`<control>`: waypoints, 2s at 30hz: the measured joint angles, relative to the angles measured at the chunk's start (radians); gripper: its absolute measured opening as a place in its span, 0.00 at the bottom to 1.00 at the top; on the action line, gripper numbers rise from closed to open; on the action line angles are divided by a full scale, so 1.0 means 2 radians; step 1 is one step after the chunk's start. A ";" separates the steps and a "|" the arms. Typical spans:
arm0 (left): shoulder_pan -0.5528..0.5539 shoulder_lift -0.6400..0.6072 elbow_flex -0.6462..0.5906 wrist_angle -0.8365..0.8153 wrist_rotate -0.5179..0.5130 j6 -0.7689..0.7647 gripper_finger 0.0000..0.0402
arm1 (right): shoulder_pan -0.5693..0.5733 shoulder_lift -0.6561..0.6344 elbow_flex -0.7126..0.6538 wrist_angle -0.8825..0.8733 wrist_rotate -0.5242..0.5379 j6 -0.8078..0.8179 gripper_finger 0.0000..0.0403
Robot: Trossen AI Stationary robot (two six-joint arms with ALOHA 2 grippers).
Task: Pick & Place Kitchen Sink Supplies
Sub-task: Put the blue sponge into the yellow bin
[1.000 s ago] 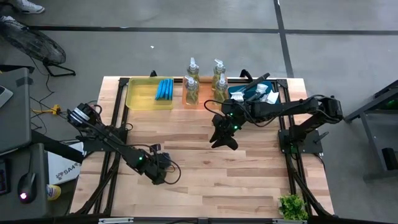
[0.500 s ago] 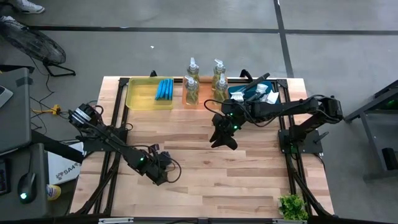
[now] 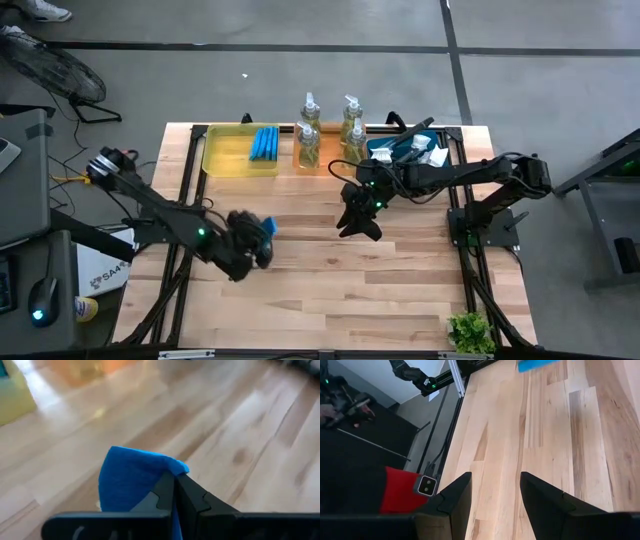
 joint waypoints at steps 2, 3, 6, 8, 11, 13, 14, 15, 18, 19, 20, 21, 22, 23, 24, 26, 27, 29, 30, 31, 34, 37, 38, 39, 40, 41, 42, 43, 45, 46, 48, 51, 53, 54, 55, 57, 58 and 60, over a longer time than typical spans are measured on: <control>0.010 -0.033 -0.005 0.002 -0.007 -0.010 0.00 | 0.000 0.000 0.000 0.001 0.000 0.000 0.40; 0.017 -0.049 -0.007 0.000 -0.007 -0.010 0.00 | 0.000 0.000 0.000 0.003 0.000 -0.001 0.40; 0.048 -0.090 -0.013 0.003 -0.004 -0.010 0.00 | 0.000 0.000 0.000 0.005 0.000 -0.008 0.40; 0.072 -0.116 -0.019 0.003 0.003 0.000 0.00 | 0.000 0.000 0.000 0.008 0.000 -0.009 0.40; 0.118 -0.150 -0.029 0.008 0.043 0.025 0.00 | 0.000 0.000 0.000 0.013 0.000 -0.009 0.40; 0.152 -0.169 -0.036 0.013 0.078 0.042 0.00 | 0.000 0.000 0.000 0.014 -0.001 -0.009 0.40; 0.170 -0.179 -0.041 0.017 0.095 0.051 0.00 | 0.000 0.000 0.000 0.015 -0.001 -0.009 0.40; 0.189 -0.189 -0.046 0.018 0.113 0.060 0.00 | 0.000 0.000 0.000 0.015 -0.001 -0.009 0.40; 0.249 -0.213 -0.063 0.032 0.164 0.089 0.00 | 0.000 0.000 0.000 0.016 -0.004 -0.009 0.40; 0.270 -0.223 -0.072 0.044 0.180 0.104 0.00 | 0.000 0.000 0.000 0.017 -0.004 -0.009 0.40; 0.291 -0.231 -0.081 0.060 0.199 0.117 0.00 | 0.000 0.000 0.000 0.018 -0.004 -0.009 0.40; 0.312 -0.240 -0.089 0.081 0.218 0.131 0.00 | 0.000 0.000 0.000 0.018 -0.004 -0.009 0.40; 0.336 -0.248 -0.096 0.095 0.237 0.141 0.00 | 0.000 0.000 0.000 0.019 -0.004 -0.009 0.40; 0.360 -0.257 -0.104 0.103 0.252 0.153 0.00 | 0.000 0.000 0.000 0.019 -0.004 -0.009 0.40; 0.384 -0.263 -0.110 0.107 0.267 0.161 0.00 | 0.000 0.000 0.000 0.019 -0.004 -0.009 0.40; 0.434 -0.271 -0.115 0.112 0.295 0.177 0.00 | 0.000 0.000 0.000 0.019 -0.004 -0.007 0.40; 0.459 -0.273 -0.115 0.112 0.311 0.187 0.00 | 0.000 0.000 0.000 0.019 -0.004 -0.005 0.40; 0.513 -0.274 -0.115 0.118 0.347 0.213 0.00 | 0.000 0.000 0.000 0.019 -0.004 -0.005 0.40; 0.541 -0.273 -0.116 0.126 0.369 0.227 0.00 | 0.000 0.000 0.000 0.019 -0.004 -0.005 0.40; 0.569 -0.272 -0.116 0.139 0.393 0.240 0.00 | 0.000 0.000 0.000 0.019 -0.004 -0.005 0.40; 0.654 -0.257 -0.115 0.167 0.465 0.273 0.00 | 0.000 0.000 0.000 0.019 0.004 0.001 0.40; 0.733 -0.231 -0.115 0.184 0.531 0.293 0.00 | -0.002 0.000 0.000 0.019 0.017 0.003 0.40; 0.758 -0.219 -0.115 0.191 0.557 0.302 0.00 | -0.003 0.000 0.000 0.019 0.023 0.004 0.40; 0.781 -0.205 -0.115 0.195 0.583 0.311 0.00 | -0.004 0.000 0.000 0.019 0.029 0.005 0.40; 0.803 -0.190 -0.115 0.201 0.607 0.318 0.00 | -0.005 0.000 0.000 0.019 0.034 0.005 0.40; 0.822 -0.176 -0.115 0.209 0.631 0.324 0.00 | -0.006 0.000 0.000 0.019 0.037 0.005 0.40; 0.841 -0.162 -0.115 0.218 0.654 0.330 0.00 | -0.008 0.000 0.000 0.019 0.039 0.006 0.40; 0.858 -0.147 -0.115 0.227 0.674 0.333 0.00 | -0.010 0.000 0.000 0.019 0.040 0.008 0.40; 0.888 -0.118 -0.115 0.245 0.703 0.334 0.00 | -0.014 0.000 0.000 0.019 0.042 0.017 0.40; 0.901 -0.104 -0.115 0.255 0.713 0.334 0.00 | -0.016 0.000 0.000 0.019 0.044 0.019 0.40; 0.922 -0.079 -0.115 0.284 0.730 0.335 0.00 | -0.019 0.000 0.000 0.019 0.054 0.026 0.40; 0.942 -0.045 -0.115 0.313 0.738 0.335 0.00 | -0.025 0.000 0.000 0.019 0.063 0.028 0.40; 0.946 -0.029 -0.115 0.319 0.726 0.340 0.00 | -0.028 0.000 0.000 0.019 0.067 0.028 0.40; 0.946 -0.024 -0.115 0.317 0.716 0.349 0.00 | -0.029 0.000 0.000 0.019 0.070 0.028 0.40; 0.946 -0.020 -0.115 0.320 0.710 0.358 0.00 | -0.031 0.000 0.000 0.019 0.075 0.028 0.40; 0.945 -0.020 -0.117 0.322 0.702 0.361 0.00 | -0.033 0.000 0.000 0.019 0.087 0.028 0.40; 0.945 -0.021 -0.116 0.325 0.701 0.361 0.00 | -0.035 0.000 0.000 0.019 0.090 0.028 0.40; 0.942 -0.021 -0.116 0.320 0.696 0.360 0.00 | -0.038 0.000 0.000 0.019 0.098 0.028 0.40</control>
